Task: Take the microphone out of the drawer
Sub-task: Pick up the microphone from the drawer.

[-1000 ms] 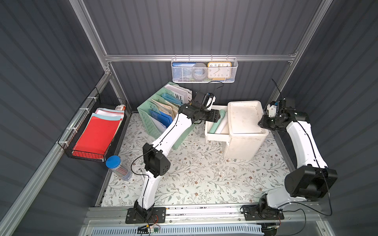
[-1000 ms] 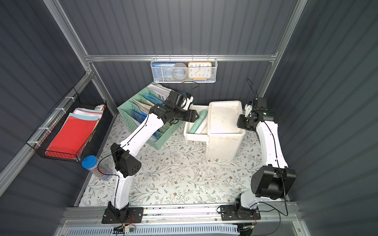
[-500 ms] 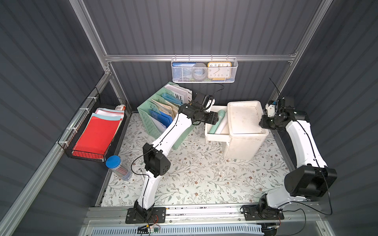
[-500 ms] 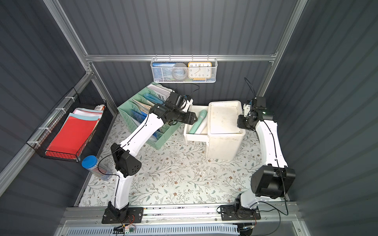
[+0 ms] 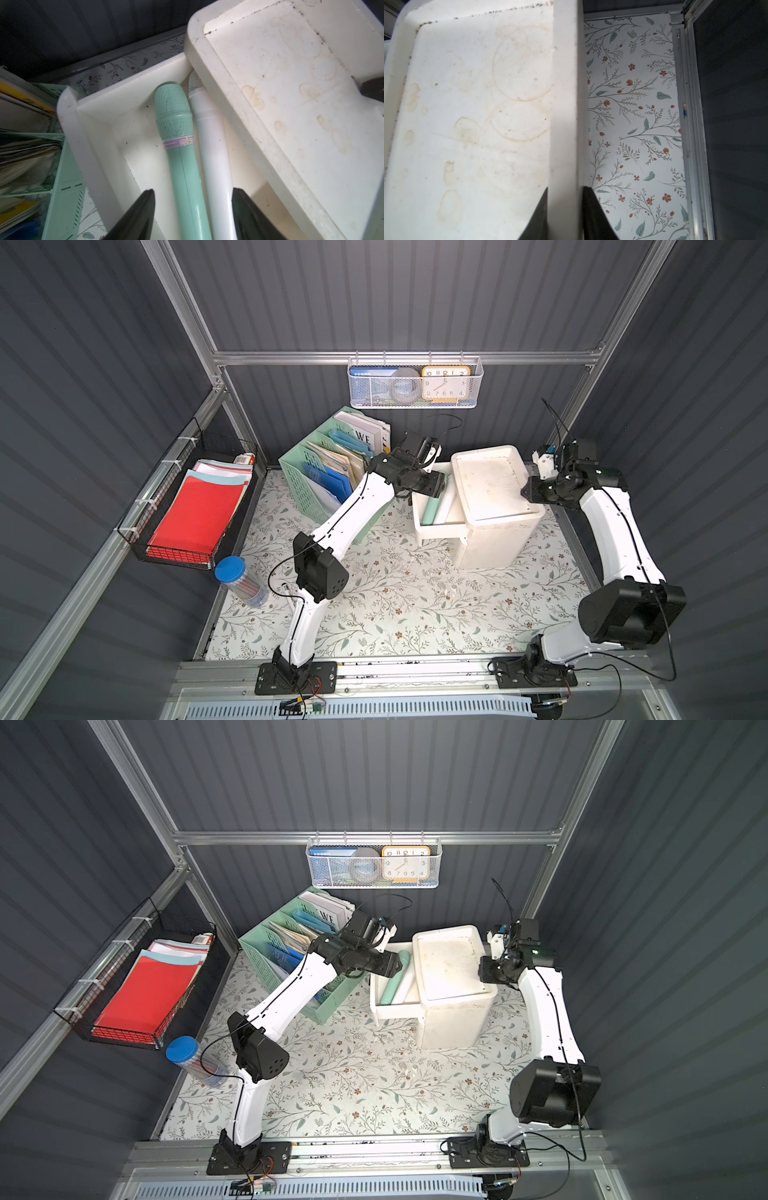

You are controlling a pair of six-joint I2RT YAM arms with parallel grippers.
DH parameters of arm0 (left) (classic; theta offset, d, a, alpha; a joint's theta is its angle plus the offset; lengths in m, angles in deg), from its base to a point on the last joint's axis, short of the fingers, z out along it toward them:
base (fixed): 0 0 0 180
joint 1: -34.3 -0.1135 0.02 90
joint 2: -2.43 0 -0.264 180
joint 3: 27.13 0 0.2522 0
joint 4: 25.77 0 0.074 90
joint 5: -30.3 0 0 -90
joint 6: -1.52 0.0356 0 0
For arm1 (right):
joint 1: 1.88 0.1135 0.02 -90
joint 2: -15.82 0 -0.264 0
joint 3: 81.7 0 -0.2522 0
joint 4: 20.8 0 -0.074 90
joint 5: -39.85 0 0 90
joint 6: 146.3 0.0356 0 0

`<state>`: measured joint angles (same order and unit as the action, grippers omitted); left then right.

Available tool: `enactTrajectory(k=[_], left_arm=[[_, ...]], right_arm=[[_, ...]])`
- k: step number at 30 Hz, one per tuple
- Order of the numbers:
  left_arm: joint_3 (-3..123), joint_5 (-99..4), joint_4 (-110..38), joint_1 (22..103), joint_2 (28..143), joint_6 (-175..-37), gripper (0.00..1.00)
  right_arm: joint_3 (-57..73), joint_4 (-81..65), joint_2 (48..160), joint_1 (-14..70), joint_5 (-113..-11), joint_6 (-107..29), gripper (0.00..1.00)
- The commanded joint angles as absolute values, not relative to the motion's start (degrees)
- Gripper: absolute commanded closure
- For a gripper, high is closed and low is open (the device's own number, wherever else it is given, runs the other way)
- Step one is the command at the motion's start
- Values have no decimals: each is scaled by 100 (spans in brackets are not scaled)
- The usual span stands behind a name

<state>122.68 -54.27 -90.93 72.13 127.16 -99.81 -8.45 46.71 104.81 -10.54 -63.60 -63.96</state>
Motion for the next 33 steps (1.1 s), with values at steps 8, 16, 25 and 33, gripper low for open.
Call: enactTrajectory(k=[8, 16, 25, 33], left_arm=[[12383, -6230, -9420, 7382, 13168, -9941, 46], [12357, -6497, -9435, 7426, 13369, -10140, 52], [12471, -6476, -9579, 7605, 13600, -10155, 44], [12552, -6774, -9859, 7640, 13817, -10412, 46]], right_arm=[[-573, 5376, 10432, -726, -7103, -6131, 96], [-528, 5385, 10450, -619, -7038, -6096, 96], [-518, 5395, 10433, -540, -6985, -6096, 95], [-537, 5400, 10433, -487, -6944, -6079, 95]])
